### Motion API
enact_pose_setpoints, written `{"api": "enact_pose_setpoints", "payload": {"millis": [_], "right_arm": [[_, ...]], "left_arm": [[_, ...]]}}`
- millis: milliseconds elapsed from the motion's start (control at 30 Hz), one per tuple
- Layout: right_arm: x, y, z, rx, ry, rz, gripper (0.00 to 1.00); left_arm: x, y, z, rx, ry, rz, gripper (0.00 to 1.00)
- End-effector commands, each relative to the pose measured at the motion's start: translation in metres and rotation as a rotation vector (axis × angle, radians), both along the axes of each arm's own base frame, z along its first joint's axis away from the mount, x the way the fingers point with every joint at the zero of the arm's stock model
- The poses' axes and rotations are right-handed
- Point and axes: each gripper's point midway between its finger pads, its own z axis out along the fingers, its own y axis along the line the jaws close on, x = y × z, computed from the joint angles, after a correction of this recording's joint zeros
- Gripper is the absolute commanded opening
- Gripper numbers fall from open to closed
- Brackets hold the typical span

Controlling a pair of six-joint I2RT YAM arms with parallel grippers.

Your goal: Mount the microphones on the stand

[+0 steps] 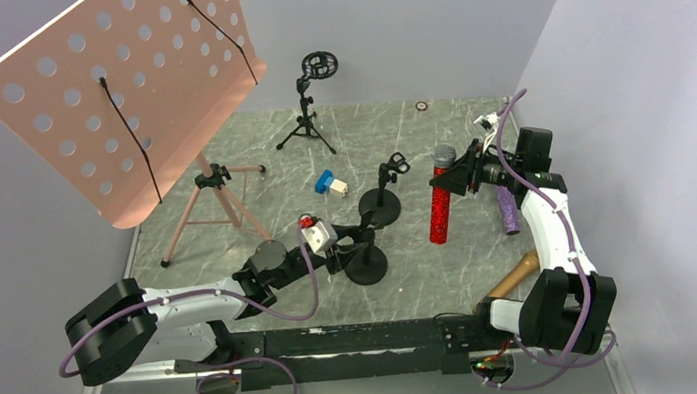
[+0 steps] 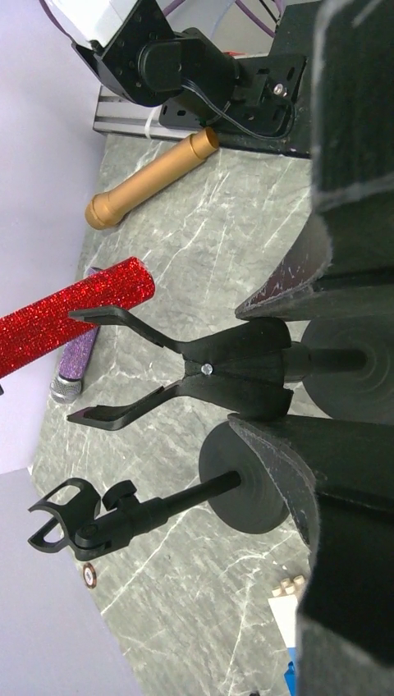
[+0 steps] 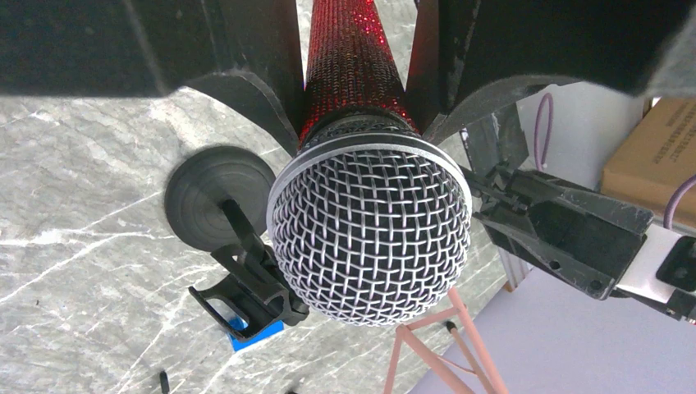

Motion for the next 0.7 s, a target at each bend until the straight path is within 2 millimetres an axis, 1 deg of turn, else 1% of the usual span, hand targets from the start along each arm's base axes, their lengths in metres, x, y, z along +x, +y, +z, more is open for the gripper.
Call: {"api": "enact_pose_setpoints", "payload": {"millis": [0,100,133,167,200,233,267,333,400,467,567,667], "right_arm": [[0.003,0.0,0.022,-0.012,-0.1,0.026,0.11],[0.0,0.004,0.023,-0.029,-0.128,0.052,0.11],[-0.003,0.01,0.023,-0.047,-0.144,0.073,0.11],[-0.001,0.011,0.022,-0.081,-0.162,0.071,0.11],[-0.001,0.016,0.023,-0.118,-0.177,0.084,0.11],[-0.002,0.025,0.026,-0.15,-0.197,0.113,0.11],[-0.001,0.031,0.03,-0.18,-0.217,0.125,0.11],[0.005,0.042,0.046,-0.24,-0.278,0.144,0.11],[0.001,0.061,0.057,-0.282,-0.322,0.206,0.11],[0.0,0.074,0.065,-0.316,-0.354,0.258,0.11],[-0.007,0.097,0.069,-0.35,-0.392,0.339,0.11],[-0.022,0.118,0.065,-0.374,-0.435,0.427,0.11]], "left_arm": [[-0.003,-0.004,0.02,-0.026,-0.036,-0.024,0.29],[-0.003,-0.005,0.019,-0.02,-0.037,-0.031,0.29],[-0.004,-0.006,0.018,-0.018,-0.036,-0.034,0.29],[-0.004,-0.006,0.018,-0.017,-0.035,-0.036,0.29],[-0.004,-0.007,0.018,-0.015,-0.035,-0.04,0.29],[-0.005,-0.007,0.018,-0.013,-0.034,-0.043,0.29],[-0.005,-0.007,0.017,-0.01,-0.035,-0.045,0.29],[-0.005,-0.007,0.016,-0.004,-0.036,-0.048,0.28],[-0.005,-0.006,0.016,-0.003,-0.038,-0.05,0.25],[-0.006,-0.005,0.015,-0.002,-0.038,-0.052,0.22],[-0.006,-0.005,0.017,-0.006,-0.041,-0.056,0.2],[-0.006,-0.005,0.016,-0.007,-0.038,-0.059,0.2]]}}
